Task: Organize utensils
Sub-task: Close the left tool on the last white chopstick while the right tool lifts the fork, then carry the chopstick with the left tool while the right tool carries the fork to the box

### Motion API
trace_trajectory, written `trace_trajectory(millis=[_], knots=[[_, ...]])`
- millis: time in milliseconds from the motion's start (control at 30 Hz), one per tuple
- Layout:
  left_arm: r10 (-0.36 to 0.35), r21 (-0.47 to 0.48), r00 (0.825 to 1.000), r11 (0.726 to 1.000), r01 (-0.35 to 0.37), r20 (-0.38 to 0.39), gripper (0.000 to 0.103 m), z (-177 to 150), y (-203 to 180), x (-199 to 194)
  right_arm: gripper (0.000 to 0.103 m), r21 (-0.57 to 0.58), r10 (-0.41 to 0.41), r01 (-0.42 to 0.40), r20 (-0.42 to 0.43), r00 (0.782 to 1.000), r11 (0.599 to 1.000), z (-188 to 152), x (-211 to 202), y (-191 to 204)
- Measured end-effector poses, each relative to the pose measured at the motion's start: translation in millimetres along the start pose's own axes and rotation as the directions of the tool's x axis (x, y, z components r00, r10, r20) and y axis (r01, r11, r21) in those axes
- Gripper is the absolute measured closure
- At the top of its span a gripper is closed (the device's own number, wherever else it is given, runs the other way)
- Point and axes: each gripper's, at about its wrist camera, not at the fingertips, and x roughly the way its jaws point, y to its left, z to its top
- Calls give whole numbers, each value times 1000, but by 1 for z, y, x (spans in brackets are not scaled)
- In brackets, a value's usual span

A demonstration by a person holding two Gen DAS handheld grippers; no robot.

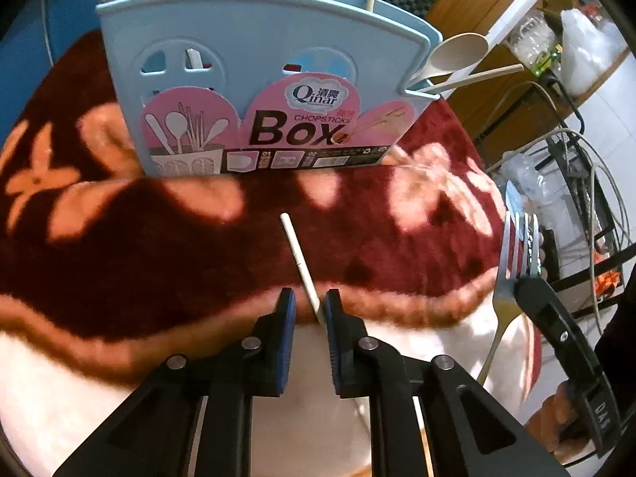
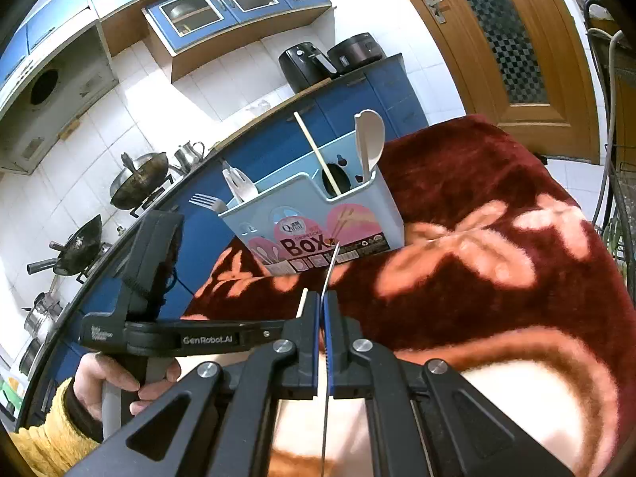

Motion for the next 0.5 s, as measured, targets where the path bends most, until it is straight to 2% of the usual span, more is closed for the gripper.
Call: trace_trajectory(millis=[33,100,233,367,500], knots=[[-10,-8,1000,1000,10,-4,95,1,0,1,100,-1,1,-1,2,1000,1000,-1,-1,0],[-21,-20,1000,1000,21,-4,95,1,-1,1,100,-3,6,-6,6,1000,1000,-2,-1,1],[-65,-22,997,998,65,34,99,-5,-3,-5,100,-11,13,-13,16,1000,1000,-2,-4,4],[-107,-23,988,994,110,113,99,-13,-2,-22,100,-15,25,-24,34,999,1000,-1,-6,6],[-128,-11,966,991,134,225,99,-21,-1,-49,100,-41,22,-19,70,997,999,-1,-12,13]])
